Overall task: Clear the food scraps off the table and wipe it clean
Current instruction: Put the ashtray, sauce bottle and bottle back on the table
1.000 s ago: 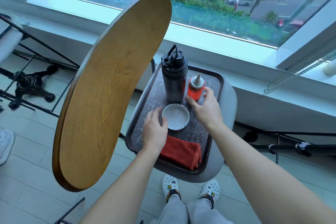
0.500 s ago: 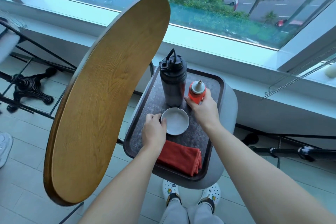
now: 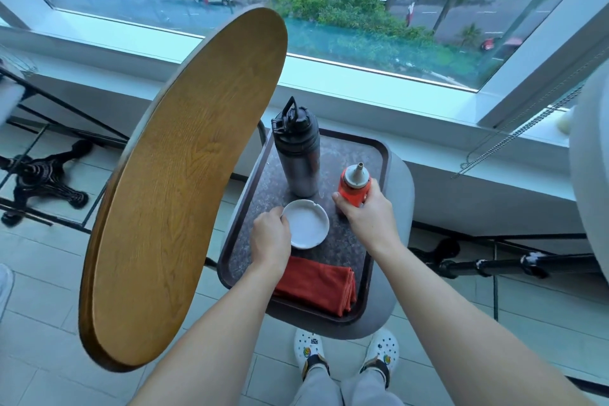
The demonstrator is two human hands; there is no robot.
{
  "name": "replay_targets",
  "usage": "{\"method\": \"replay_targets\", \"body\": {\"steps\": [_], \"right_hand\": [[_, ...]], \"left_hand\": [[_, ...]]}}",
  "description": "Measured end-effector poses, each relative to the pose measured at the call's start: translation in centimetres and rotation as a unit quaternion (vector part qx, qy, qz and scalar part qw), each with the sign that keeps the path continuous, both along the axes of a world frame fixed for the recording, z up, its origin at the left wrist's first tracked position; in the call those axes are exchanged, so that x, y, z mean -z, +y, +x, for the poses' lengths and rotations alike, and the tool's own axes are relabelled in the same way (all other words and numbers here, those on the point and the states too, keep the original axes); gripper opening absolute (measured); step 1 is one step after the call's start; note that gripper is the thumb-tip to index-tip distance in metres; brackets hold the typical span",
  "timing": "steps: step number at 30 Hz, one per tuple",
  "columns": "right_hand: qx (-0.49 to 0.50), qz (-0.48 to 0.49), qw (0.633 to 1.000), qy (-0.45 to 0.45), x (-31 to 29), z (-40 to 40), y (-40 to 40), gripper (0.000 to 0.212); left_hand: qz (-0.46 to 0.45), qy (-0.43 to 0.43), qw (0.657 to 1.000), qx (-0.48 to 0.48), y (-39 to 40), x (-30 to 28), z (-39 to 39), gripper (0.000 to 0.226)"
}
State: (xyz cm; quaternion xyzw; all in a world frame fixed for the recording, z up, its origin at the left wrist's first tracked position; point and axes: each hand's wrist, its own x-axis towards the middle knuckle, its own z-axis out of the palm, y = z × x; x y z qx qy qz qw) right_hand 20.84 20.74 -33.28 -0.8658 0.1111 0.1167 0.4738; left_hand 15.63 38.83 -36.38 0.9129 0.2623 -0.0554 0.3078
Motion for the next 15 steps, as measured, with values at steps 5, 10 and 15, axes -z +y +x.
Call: {"method": "replay_targets", "body": {"steps": [5, 10, 15], "right_hand": [[-0.004, -0.002, 1.0, -0.02, -2.3, -1.4, -0.3, 0.045], [-0.01, -0.01, 0.999, -0.038, -6.6, -2.5, -1.2, 0.047], [-0.004, -0.013, 0.999, -0.039, -11.1, -4.1, -2.6, 0.038]], "left_hand": [[-0.049, 0.001, 0.999, -0.012, 0.1, -2.1, -1.0, 0.025], [-0.068, -0.011, 0.997, 0.024, 0.1, -6.0, -1.7, 0.026], [-0.095, -0.051, 0.993, 0.05, 0.1, -10.3, -2.6, 0.028]]}}
